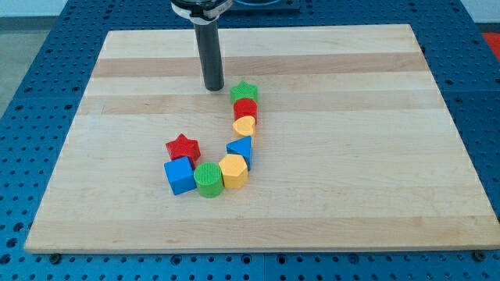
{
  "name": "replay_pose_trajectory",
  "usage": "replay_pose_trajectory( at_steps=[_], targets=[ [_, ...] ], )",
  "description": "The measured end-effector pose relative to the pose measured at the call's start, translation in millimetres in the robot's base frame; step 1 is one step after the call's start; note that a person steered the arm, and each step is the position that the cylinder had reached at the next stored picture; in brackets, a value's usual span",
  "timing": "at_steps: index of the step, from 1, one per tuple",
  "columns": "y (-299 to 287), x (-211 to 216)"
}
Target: Slide the arm to the left of the green star
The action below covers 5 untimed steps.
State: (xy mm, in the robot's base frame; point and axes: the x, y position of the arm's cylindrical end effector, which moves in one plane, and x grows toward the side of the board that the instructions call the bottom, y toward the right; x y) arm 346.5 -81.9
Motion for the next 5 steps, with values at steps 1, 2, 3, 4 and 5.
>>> replay_pose_trajectory(
  at_steps=[1,2,3,4,5],
  targets=[
    [-11.8,7.1],
    [-12.0,20.8],
    [-11.5,24.1],
    [-11.5,24.1],
    [-11.6,24.1]
  ],
)
